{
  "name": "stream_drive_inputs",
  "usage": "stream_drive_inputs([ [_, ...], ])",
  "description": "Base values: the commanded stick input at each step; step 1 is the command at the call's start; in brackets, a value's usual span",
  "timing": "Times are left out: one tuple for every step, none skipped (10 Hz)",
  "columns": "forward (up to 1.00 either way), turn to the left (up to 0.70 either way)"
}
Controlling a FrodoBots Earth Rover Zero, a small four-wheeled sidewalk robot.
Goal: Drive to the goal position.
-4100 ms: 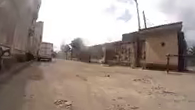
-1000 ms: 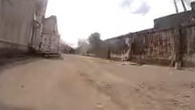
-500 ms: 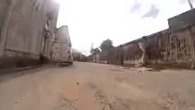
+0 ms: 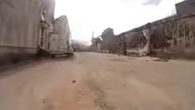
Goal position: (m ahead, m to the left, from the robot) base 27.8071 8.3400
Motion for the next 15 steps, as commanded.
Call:
stream_drive_inputs([
  [1.00, 0.00],
  [1.00, 0.00],
  [1.00, 0.00],
  [1.00, 0.00],
  [1.00, 0.00],
  [1.00, 0.00],
  [1.00, 0.00],
  [1.00, 0.00],
  [1.00, 0.00],
  [1.00, 0.00],
  [1.00, 0.00],
  [1.00, 0.00],
  [1.00, 0.00],
  [1.00, 0.00],
  [1.00, 0.00],
])
